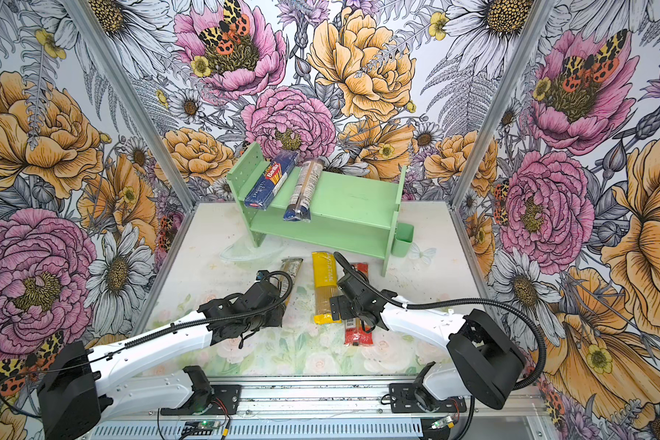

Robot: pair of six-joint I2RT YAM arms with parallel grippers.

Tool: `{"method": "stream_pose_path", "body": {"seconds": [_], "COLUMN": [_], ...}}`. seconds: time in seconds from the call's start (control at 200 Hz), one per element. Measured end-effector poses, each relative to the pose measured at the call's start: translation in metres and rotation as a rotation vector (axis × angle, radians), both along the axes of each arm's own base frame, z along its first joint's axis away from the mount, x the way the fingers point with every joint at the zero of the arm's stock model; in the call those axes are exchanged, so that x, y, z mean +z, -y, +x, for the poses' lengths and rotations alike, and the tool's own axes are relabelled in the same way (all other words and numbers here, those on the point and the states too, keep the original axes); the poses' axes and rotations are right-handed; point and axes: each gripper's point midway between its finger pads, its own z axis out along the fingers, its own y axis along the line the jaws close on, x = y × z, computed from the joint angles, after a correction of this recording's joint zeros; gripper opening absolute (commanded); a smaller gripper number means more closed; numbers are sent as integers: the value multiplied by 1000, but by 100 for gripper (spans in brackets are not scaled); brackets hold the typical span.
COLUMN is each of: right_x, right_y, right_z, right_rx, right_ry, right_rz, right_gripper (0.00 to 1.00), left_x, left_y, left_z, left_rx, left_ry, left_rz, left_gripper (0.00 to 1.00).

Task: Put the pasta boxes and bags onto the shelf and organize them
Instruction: 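Lift the white anko bag and draw it toward the robot with the left gripper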

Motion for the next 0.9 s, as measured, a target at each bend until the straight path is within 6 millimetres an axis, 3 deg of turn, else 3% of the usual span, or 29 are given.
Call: {"method": "stream_pose_path", "body": {"seconds": [0.601, 0.896], "right_x": [-3, -2], "right_y": [-1, -2], "right_z": [1, 1], "right_rx": [2, 2], "right_ry": [-11, -8], "right_rz": [-5, -3], "right_gripper": [100, 99], "left_x": [21, 48], "left_y": [1, 15], "left_z": [-10, -15], "left_rx": [-24, -72], "left_ry": [-20, -27], "left_rz": [-84, -193], "left_gripper": [0, 0]}}
